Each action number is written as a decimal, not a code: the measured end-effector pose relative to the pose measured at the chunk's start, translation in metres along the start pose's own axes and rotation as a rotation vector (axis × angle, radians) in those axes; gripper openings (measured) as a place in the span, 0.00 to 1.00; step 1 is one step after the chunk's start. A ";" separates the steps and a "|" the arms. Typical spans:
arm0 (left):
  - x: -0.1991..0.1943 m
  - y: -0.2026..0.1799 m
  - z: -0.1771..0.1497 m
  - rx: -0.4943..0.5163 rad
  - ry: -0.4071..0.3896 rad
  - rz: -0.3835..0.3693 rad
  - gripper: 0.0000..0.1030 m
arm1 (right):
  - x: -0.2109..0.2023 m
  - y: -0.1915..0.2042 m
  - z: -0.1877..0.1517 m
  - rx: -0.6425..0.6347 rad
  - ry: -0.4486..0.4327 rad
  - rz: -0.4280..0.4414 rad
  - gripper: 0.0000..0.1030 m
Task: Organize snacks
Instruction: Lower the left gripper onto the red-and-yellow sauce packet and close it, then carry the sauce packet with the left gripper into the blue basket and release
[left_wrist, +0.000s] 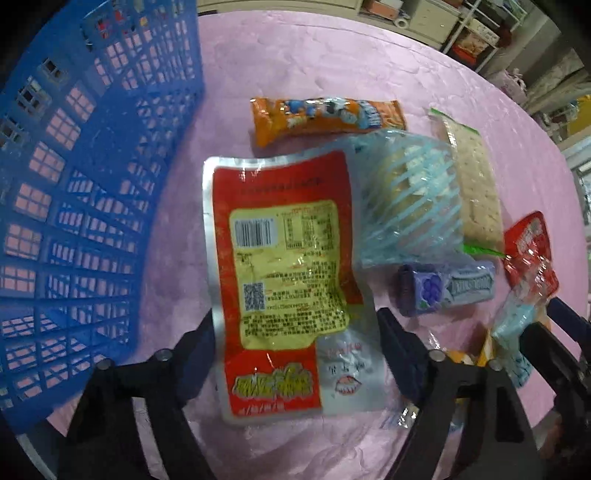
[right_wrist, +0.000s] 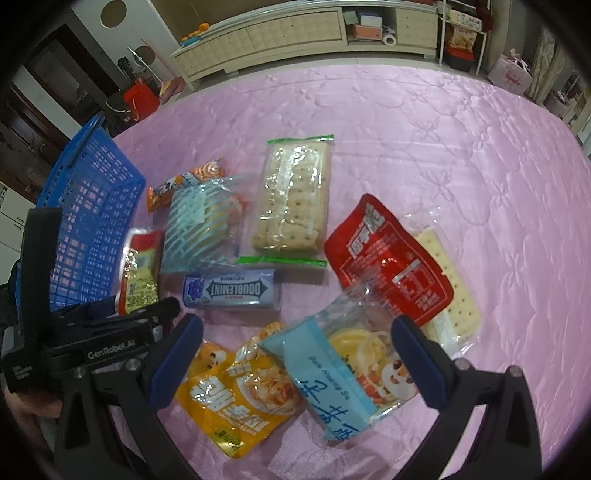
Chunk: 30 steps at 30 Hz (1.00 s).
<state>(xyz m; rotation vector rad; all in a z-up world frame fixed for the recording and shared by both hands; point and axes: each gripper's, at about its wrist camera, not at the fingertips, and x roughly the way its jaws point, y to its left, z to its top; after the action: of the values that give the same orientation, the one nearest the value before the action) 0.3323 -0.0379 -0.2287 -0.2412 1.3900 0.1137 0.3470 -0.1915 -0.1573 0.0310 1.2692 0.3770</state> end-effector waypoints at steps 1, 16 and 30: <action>-0.002 0.002 -0.001 0.002 0.002 -0.009 0.67 | 0.000 0.000 -0.001 0.001 0.001 -0.001 1.00; -0.028 -0.014 -0.023 0.054 -0.004 -0.056 0.45 | -0.005 0.010 -0.008 -0.016 0.024 0.012 1.00; -0.100 -0.029 -0.042 0.185 -0.189 -0.141 0.43 | -0.020 0.012 0.005 -0.008 -0.008 -0.020 0.97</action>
<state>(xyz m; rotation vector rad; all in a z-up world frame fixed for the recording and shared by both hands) 0.2809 -0.0695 -0.1343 -0.1690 1.1831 -0.1062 0.3437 -0.1853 -0.1346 0.0132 1.2593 0.3646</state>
